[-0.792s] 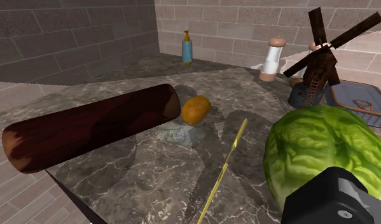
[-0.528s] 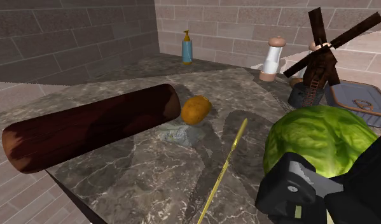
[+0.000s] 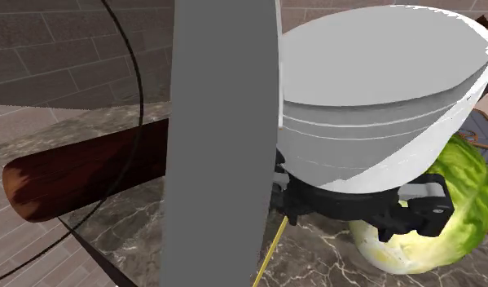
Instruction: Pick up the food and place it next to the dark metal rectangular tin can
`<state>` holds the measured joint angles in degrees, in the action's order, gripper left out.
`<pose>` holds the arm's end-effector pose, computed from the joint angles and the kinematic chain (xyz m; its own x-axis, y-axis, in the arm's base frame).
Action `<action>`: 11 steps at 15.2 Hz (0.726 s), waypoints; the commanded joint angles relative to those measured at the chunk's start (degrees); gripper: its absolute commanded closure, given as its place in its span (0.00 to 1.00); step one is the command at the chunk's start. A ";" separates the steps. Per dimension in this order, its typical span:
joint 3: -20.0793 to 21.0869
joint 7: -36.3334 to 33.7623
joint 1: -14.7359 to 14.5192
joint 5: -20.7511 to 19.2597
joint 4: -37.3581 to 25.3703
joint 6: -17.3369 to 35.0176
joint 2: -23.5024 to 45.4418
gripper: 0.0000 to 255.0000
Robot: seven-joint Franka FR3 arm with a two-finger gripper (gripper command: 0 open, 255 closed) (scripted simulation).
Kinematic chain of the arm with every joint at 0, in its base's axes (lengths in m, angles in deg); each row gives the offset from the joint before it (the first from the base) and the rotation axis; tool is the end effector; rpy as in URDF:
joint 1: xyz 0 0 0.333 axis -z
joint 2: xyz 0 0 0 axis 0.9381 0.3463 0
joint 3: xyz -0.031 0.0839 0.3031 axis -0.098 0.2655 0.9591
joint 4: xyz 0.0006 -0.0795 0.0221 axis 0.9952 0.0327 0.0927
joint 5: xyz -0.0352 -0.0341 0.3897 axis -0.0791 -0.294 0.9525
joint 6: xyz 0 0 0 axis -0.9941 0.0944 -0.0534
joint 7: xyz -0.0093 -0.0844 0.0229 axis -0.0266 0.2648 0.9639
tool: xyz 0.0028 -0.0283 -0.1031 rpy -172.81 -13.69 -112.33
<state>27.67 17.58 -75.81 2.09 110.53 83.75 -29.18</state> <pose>0.3308 0.0910 0.5702 0.9026 0.3052 0.3037 0.2485 -0.9453 0.2115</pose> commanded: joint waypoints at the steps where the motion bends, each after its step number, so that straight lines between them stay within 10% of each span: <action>1: 2.63 -0.55 -0.60 -1.74 1.31 5.85 0.82 0.00; 11: 21.39 -11.25 6.28 -18.32 5.24 34.78 8.40 0.00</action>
<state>46.91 7.73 -71.10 -13.73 115.61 115.35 -21.50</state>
